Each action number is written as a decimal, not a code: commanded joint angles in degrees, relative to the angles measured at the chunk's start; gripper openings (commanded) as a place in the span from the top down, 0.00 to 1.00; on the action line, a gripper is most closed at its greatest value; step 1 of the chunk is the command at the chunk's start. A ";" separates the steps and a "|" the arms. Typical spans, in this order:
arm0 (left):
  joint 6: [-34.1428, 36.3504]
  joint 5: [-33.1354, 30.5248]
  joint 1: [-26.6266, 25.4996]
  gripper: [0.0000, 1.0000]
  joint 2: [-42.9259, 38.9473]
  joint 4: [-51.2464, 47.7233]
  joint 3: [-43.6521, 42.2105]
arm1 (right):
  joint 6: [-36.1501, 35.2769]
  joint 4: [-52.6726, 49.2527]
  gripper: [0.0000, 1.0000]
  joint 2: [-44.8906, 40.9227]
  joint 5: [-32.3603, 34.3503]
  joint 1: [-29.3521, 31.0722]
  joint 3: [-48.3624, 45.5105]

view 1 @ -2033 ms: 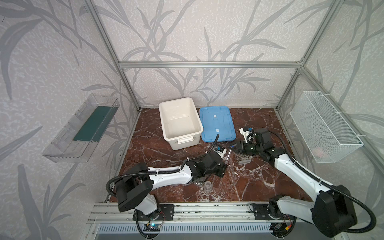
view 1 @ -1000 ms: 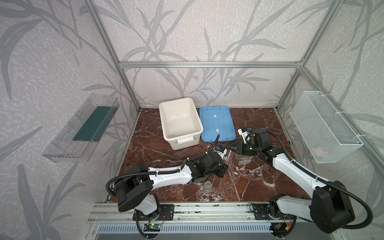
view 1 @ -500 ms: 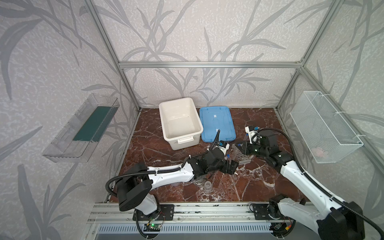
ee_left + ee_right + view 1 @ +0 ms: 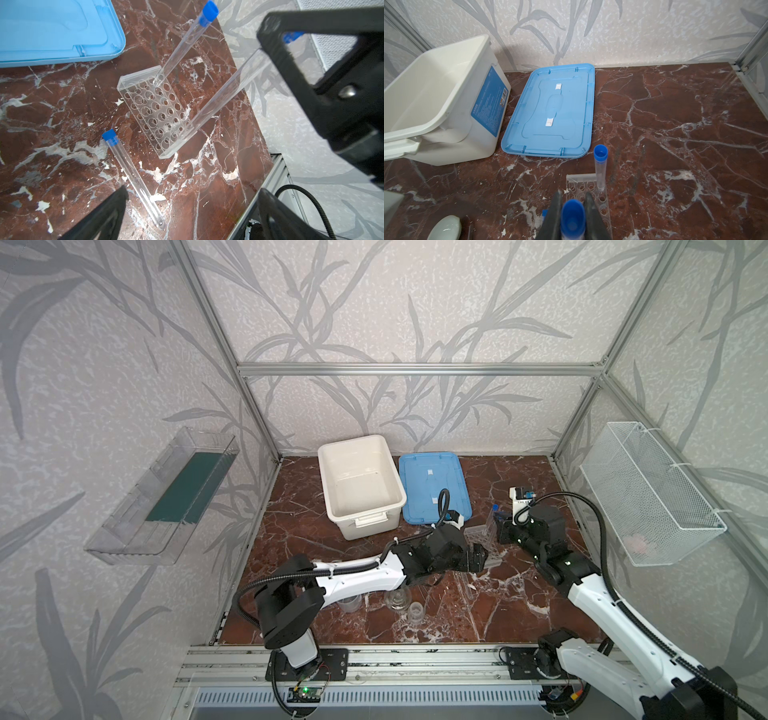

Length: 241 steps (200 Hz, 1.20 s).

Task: Organize the chemistry lab equipment
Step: 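Carry the tube with the right gripper over the rack while the left gripper draws back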

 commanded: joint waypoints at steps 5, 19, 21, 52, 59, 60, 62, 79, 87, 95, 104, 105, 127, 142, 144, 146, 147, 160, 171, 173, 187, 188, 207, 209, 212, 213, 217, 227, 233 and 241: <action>-2.52 -0.25 0.15 0.01 1.78 -0.99 2.54 | -2.95 9.07 0.82 0.06 5.38 0.06 -2.47; -2.59 -0.62 0.24 0.01 2.68 -1.79 3.13 | -4.06 11.81 0.82 0.19 6.92 0.10 -3.59; -2.59 -0.70 0.25 0.01 2.86 -1.91 3.26 | -4.23 12.13 0.82 0.22 7.12 0.14 -3.74; -2.80 -0.37 0.31 0.01 4.45 -2.31 4.53 | -5.90 17.02 0.82 0.91 9.50 0.07 -5.74; -2.60 -0.25 0.33 0.01 4.90 -2.60 4.97 | -6.14 18.25 0.82 1.39 9.99 0.04 -6.12; -2.62 -0.27 0.29 0.01 4.92 -2.63 5.08 | -6.19 18.42 0.82 1.47 10.00 0.02 -6.13; -2.57 -0.28 0.27 0.01 5.00 -2.72 5.20 | -6.24 18.66 0.82 1.57 10.13 0.01 -6.13; -2.42 -0.20 0.29 0.01 5.87 -3.07 5.84 | -6.34 19.70 0.83 2.74 10.44 0.09 -6.32; -2.32 -0.27 0.31 0.01 6.15 -2.92 6.03 | -6.28 20.76 0.82 3.35 10.43 0.06 -6.56; -2.24 -0.24 0.28 0.01 6.57 -3.06 6.30 | -6.26 21.82 0.82 3.93 10.28 0.07 -7.00; -2.14 -0.20 0.36 0.01 6.98 -3.18 6.65 | -6.43 22.66 0.82 4.56 10.09 0.12 -7.18; -2.13 -0.20 0.35 0.01 7.01 -3.23 6.71 | -6.43 22.69 0.82 4.64 10.09 0.15 -7.19; -2.10 -0.12 0.45 0.01 8.04 -3.27 7.07 | -6.86 24.39 0.82 6.06 10.59 0.15 -7.75; -2.36 0.14 0.50 0.01 8.64 -3.18 7.29 | -6.93 25.74 0.82 6.88 10.92 0.16 -8.28; -2.38 0.21 0.47 0.01 8.70 -3.18 7.34 | -6.88 25.83 0.82 6.95 10.96 0.13 -8.32; -2.42 0.28 0.49 0.01 8.78 -3.12 7.37 | -6.94 25.92 0.82 6.99 10.97 0.16 -8.40; -2.44 0.30 0.46 0.01 8.75 -3.15 7.38 | -6.95 25.91 0.82 6.99 10.92 0.17 -8.41; -2.62 0.56 0.50 0.01 9.03 -2.72 7.35 | -6.78 26.64 0.82 7.09 11.04 0.17 -9.04; -2.66 0.63 0.47 0.01 9.20 -2.64 7.37 | -6.70 27.58 0.82 7.17 11.29 0.10 -9.70; -2.69 0.67 0.51 0.01 9.19 -2.63 7.38 | -6.74 27.74 0.82 7.17 11.31 0.16 -9.82; -2.67 0.63 0.50 0.01 9.40 -2.75 7.38 | -6.66 28.33 0.82 7.37 11.65 0.17 -10.26; -2.70 0.65 0.47 0.01 9.41 -2.75 7.38 | -6.68 28.39 0.82 7.41 11.71 0.13 -10.31; -2.75 0.50 0.47 0.01 9.50 -2.67 7.29 | -6.49 29.04 0.82 7.87 11.46 0.10 -10.60; -2.76 0.57 0.47 0.01 9.57 -2.73 7.29 | -6.40 29.05 0.82 7.94 11.33 0.13 -10.61; -2.74 0.60 0.48 0.01 9.63 -2.71 7.29 | -6.38 29.18 0.82 7.96 11.32 0.13 -10.62; -2.78 0.68 0.46 0.01 9.61 -2.68 7.29 | -6.32 29.20 0.82 7.97 11.32 0.15 -10.66; -2.87 0.68 0.49 0.01 9.70 -2.63 7.35 | -6.23 29.34 0.83 8.03 11.25 0.17 -10.82; -2.85 0.68 0.44 0.01 9.76 -2.74 7.32 | -6.02 29.97 0.82 8.18 11.36 0.10 -11.15; -2.96 0.63 0.50 0.01 9.81 -2.86 7.31 | -5.95 30.22 0.82 8.36 11.40 0.11 -11.25; -3.12 0.54 0.45 0.01 9.77 -3.16 7.38 | -5.86 30.41 0.82 8.66 11.50 0.17 -11.28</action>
